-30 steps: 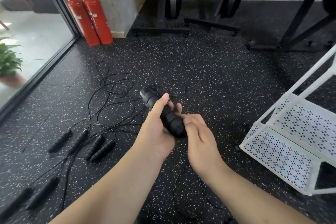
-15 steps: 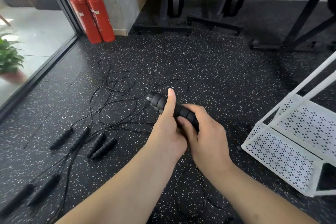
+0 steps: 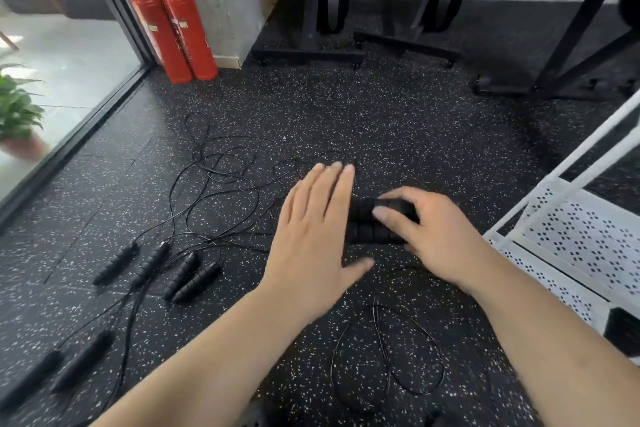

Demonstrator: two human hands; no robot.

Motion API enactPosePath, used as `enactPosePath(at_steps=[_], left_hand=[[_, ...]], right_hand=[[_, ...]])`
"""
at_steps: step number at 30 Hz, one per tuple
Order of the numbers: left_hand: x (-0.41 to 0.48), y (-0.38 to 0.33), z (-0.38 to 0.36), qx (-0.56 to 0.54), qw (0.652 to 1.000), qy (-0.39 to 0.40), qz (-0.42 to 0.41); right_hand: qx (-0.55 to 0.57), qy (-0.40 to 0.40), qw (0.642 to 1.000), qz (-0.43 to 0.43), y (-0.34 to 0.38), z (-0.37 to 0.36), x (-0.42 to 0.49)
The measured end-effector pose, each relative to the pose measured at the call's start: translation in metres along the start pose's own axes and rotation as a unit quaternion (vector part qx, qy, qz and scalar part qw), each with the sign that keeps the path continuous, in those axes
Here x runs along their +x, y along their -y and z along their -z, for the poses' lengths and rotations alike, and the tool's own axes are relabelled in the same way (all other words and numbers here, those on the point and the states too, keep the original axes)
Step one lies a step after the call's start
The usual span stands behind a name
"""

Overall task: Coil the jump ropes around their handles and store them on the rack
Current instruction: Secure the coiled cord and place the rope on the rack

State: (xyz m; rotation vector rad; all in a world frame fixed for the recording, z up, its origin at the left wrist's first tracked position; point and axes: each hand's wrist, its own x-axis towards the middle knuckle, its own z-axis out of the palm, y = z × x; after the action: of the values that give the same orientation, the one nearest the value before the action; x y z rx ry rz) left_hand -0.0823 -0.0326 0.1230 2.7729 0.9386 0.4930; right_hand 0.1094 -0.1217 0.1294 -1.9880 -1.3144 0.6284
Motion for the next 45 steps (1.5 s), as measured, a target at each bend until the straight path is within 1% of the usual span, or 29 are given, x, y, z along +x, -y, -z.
enactPosePath(at_steps=[1,2,4,6,9,11,12,14,16,18,20,23,26,28,30,32,35,38,41,43,45], left_hand=[[0.000,0.000,-0.001,0.055,0.998,0.017,-0.023],[0.001,0.001,-0.002,0.090,0.995,0.035,-0.026],[0.004,0.002,-0.001,0.114,0.992,0.048,-0.015],[0.005,0.001,0.001,0.114,0.993,0.036,-0.007],[0.007,-0.003,0.006,0.094,0.994,0.055,0.014],[0.011,-0.002,0.009,0.065,0.995,0.061,0.042],[0.013,0.000,0.011,0.057,0.995,0.059,0.055],[0.017,0.006,0.014,0.056,0.994,0.052,0.079],[0.019,0.014,0.016,0.063,0.990,0.059,0.109],[0.019,0.022,0.016,0.071,0.986,0.073,0.135],[0.017,0.026,0.012,0.078,0.980,0.093,0.155],[0.012,0.025,0.003,0.098,0.975,0.122,0.156],[0.011,0.020,-0.005,0.127,0.973,0.141,0.130],[0.009,0.012,-0.008,0.143,0.973,0.157,0.095],[0.004,0.001,-0.013,0.145,0.973,0.173,0.044],[0.000,-0.008,-0.017,0.132,0.976,0.172,-0.019],[-0.001,-0.011,-0.015,0.106,0.977,0.155,-0.104],[0.001,-0.008,-0.008,0.077,0.975,0.136,-0.160],[0.003,-0.001,-0.002,0.027,0.974,0.111,-0.194],[0.004,0.002,0.003,-0.001,0.975,0.100,-0.197],[0.004,0.001,0.010,-0.038,0.981,0.083,-0.173]], right_hand=[[-0.006,0.032,0.999,0.017,0.006,-0.001,-0.002],[-0.010,0.053,0.998,0.030,0.011,-0.003,-0.004],[-0.002,0.066,0.997,0.040,0.017,-0.004,-0.007],[0.034,0.069,0.996,0.037,0.018,-0.004,-0.009],[0.085,0.064,0.994,0.020,0.018,-0.002,-0.011],[0.132,0.083,0.988,0.001,0.020,0.001,-0.014],[0.135,0.098,0.986,-0.004,0.020,0.003,-0.016],[0.093,0.115,0.989,-0.022,0.017,0.006,-0.018],[0.020,0.117,0.992,-0.039,0.014,0.010,-0.017],[-0.063,0.143,0.988,-0.016,0.011,0.016,-0.018],[-0.107,0.172,0.979,0.008,0.013,0.019,-0.020],[-0.150,0.166,0.974,0.040,0.020,0.019,-0.024],[-0.163,0.116,0.977,0.072,0.028,0.021,-0.022],[-0.123,0.074,0.986,0.082,0.031,0.024,-0.021],[-0.102,0.047,0.989,0.092,0.029,0.025,-0.020],[-0.109,0.039,0.989,0.091,0.024,0.025,-0.018],[-0.090,0.038,0.994,0.054,0.015,0.032,-0.017],[-0.032,0.066,0.997,0.023,0.009,0.039,-0.018],[0.036,0.081,0.996,0.016,0.006,0.041,-0.018],[0.099,0.085,0.991,0.018,0.004,0.037,-0.018],[0.214,0.079,0.974,-0.007,0.004,0.026,-0.019]])
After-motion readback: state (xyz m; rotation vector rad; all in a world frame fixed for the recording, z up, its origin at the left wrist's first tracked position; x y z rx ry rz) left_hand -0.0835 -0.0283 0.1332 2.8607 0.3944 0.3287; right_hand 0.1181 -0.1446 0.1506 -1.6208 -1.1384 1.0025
